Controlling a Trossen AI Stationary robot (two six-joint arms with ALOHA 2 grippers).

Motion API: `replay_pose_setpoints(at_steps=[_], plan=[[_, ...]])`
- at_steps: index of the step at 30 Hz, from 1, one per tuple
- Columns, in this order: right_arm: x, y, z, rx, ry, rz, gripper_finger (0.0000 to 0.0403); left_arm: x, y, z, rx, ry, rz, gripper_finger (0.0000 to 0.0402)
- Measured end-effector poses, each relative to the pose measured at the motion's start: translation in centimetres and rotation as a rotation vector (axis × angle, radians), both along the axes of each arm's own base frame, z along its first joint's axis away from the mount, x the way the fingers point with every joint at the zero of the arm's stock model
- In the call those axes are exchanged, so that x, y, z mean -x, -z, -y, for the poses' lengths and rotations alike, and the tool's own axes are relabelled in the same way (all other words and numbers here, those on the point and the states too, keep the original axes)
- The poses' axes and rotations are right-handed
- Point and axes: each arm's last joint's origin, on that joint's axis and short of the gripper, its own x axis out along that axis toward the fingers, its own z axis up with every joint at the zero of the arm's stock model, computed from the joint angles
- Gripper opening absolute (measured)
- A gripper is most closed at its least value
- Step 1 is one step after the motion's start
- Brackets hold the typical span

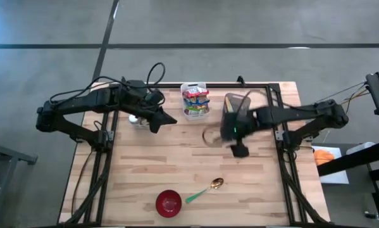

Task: Pick & Place Food Item
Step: Put the green spoon into the black bin

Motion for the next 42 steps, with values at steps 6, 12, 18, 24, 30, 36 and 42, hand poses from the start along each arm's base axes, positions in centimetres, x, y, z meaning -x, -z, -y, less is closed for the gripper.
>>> replay_pose_setpoints(at_steps=[6, 12, 18, 24, 30, 36, 42], plan=[[-1.6, 0.0, -5.4, 0.031, -0.132, 0.035, 0.0304, 0.4, 0.1, 0.0, -0.031, 0.014, -0.026, 0.0001], [-3.5, 2.3, -9.2, 0.030, -0.203, -0.043, 0.0304, 0.6, 0.4, 0.0, -0.020, 0.011, -0.058, 0.0001], [-5.3, 4.3, -13.0, 0.036, -0.290, -0.099, 0.0304, 2.0, 0.8, 0.0, -0.057, -0.035, -0.154, 0.0001], [-7.2, 5.5, -15.4, 0.035, -0.322, -0.108, 0.0304, 4.2, 0.4, -0.1, -0.206, -0.113, -0.217, 0.0001], [-9.2, 7.2, -16.5, 0.021, -0.283, -0.118, 0.0303, 5.5, 0.0, 0.3, -0.261, -0.062, -0.216, 0.0001], [-10.4, 9.4, -17.6, 0.020, -0.260, -0.157, 0.0269, 6.2, 0.2, 0.4, -0.280, -0.041, -0.251, 0.0001], [-11.4, 10.8, -18.5, -0.018, -0.274, -0.189, 0.0206, 6.6, 0.4, 0.5, -0.283, -0.013, -0.289, 0.0001]])
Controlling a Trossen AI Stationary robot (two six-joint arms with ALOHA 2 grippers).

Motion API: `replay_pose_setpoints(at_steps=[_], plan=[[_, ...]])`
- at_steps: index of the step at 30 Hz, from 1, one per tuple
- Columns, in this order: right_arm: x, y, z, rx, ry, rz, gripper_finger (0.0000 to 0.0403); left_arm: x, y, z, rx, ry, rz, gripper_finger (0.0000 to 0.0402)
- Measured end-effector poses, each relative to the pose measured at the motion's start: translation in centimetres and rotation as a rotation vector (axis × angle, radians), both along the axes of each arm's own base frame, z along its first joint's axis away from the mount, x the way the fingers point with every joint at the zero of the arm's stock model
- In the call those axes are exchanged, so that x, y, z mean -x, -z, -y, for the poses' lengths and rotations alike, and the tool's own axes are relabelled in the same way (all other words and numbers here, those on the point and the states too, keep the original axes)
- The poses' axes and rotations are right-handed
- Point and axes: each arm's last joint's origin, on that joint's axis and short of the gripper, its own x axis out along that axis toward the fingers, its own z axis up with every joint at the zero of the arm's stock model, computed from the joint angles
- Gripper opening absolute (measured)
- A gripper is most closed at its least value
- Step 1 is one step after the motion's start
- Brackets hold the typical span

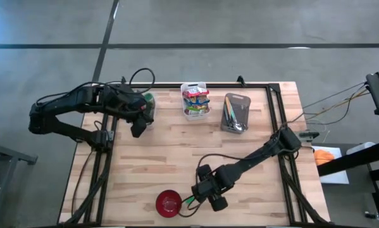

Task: Pick & Place Food Item
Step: Put the green spoon into the black bin

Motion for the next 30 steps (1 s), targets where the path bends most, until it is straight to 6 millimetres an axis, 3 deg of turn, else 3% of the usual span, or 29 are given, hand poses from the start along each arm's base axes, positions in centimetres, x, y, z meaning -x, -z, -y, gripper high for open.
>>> replay_pose_setpoints(at_steps=[7, 17, 21, 30], plan=[[-0.3, 0.6, -0.2, -0.027, 0.036, -0.023, 0.0174, 0.4, 0.0, 0.1, 0.017, 0.019, -0.016, 0.0001], [0.9, 2.5, -0.8, 0.032, 0.049, -0.017, 0.0173, 1.0, -0.2, 0.2, 0.019, 0.021, -0.005, 0.0001], [0.9, 2.6, -0.7, 0.127, 0.035, 0.030, 0.0173, 1.2, -0.3, 0.3, 0.031, 0.028, -0.007, 0.0001], [0.9, 2.9, -0.7, 0.112, 0.032, 0.037, 0.0173, 1.7, -0.5, 0.4, 0.065, 0.031, 0.014, 0.0001]])
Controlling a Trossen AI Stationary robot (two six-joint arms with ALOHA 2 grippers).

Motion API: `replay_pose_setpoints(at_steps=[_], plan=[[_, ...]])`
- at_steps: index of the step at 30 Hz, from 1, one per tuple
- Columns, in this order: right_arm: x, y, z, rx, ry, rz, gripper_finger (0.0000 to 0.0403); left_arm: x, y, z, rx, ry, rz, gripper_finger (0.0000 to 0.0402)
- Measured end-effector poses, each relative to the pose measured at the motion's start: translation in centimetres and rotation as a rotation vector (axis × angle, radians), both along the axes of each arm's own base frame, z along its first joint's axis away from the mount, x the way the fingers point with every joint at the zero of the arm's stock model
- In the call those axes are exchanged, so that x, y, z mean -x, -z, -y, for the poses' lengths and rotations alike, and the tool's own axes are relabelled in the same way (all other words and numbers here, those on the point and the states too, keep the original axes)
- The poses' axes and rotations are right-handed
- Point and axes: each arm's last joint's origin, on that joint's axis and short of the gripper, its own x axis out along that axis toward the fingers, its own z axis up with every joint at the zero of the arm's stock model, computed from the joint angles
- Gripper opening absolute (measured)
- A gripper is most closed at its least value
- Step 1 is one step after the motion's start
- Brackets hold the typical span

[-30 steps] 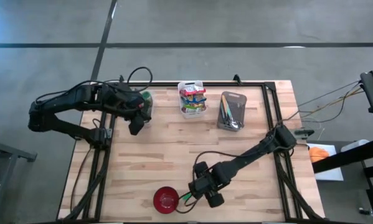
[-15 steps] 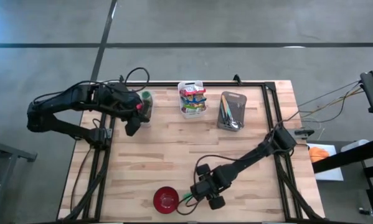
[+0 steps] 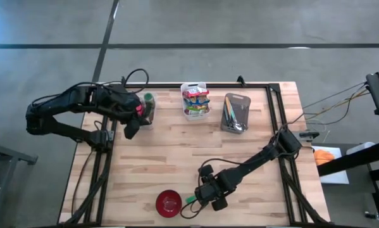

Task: Pick & Place Food Item
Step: Put the green spoon into the black bin

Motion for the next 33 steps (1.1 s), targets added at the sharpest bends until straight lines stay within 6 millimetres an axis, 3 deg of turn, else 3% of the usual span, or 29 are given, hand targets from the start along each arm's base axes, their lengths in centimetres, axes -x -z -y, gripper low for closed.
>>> replay_pose_setpoints(at_steps=[15, 18, 26, 33], plan=[[0.7, 1.4, 0.2, -0.003, -0.021, -0.033, 0.0168, 0.0, 0.0, 0.0, -0.020, 0.020, 0.001, 0.0001], [0.9, 2.0, 0.3, -0.018, -0.039, -0.030, 0.0140, 0.0, 0.0, 0.0, -0.023, 0.023, 0.001, 0.0001], [1.1, 2.6, 0.3, -0.052, -0.020, -0.025, 0.0020, 0.0, 0.0, 0.0, -0.024, 0.024, 0.001, 0.0001], [1.1, 2.6, 0.3, -0.099, 0.125, -0.032, 0.0013, 0.0, 0.0, 0.0, -0.024, 0.024, 0.001, 0.0001]])
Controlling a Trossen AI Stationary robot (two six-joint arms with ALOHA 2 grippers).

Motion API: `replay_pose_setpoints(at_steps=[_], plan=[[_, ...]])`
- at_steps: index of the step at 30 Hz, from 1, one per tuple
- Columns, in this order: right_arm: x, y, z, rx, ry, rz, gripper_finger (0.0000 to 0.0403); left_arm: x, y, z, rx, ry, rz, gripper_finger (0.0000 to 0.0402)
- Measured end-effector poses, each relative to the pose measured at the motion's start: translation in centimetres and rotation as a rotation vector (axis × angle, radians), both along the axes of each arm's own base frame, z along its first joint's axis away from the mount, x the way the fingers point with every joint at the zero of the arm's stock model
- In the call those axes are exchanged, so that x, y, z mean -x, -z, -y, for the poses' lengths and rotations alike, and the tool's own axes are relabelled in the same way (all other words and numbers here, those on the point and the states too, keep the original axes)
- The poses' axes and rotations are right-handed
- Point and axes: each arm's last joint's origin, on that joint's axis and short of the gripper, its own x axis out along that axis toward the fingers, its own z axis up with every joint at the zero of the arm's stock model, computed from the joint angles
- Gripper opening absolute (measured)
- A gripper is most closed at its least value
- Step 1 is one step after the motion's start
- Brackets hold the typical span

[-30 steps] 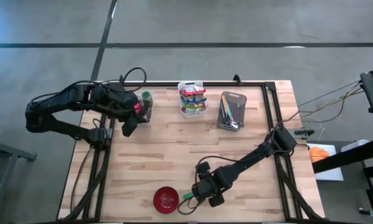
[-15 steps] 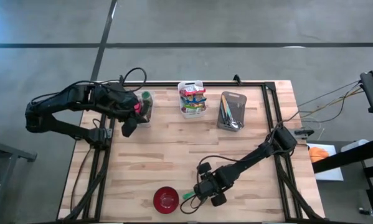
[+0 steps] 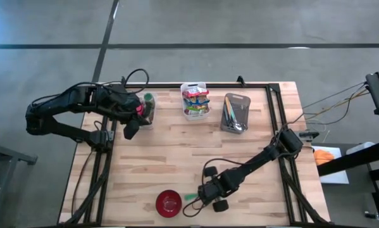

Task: Pick & Place Food Item
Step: Put the green spoon into the black bin

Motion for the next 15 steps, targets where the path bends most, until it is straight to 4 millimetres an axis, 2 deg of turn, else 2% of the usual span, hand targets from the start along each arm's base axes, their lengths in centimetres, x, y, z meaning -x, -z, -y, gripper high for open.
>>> replay_pose_setpoints(at_steps=[11, 15], plan=[[0.2, -1.0, -1.0, -0.098, 0.247, 0.001, 0.0011, 0.0, 0.0, 0.0, 0.005, -0.005, -0.004, 0.0001], [0.7, -2.6, -1.3, -0.146, 0.364, 0.028, 0.0010, 0.0, 0.0, 0.0, -0.015, 0.008, -0.005, 0.0001]])
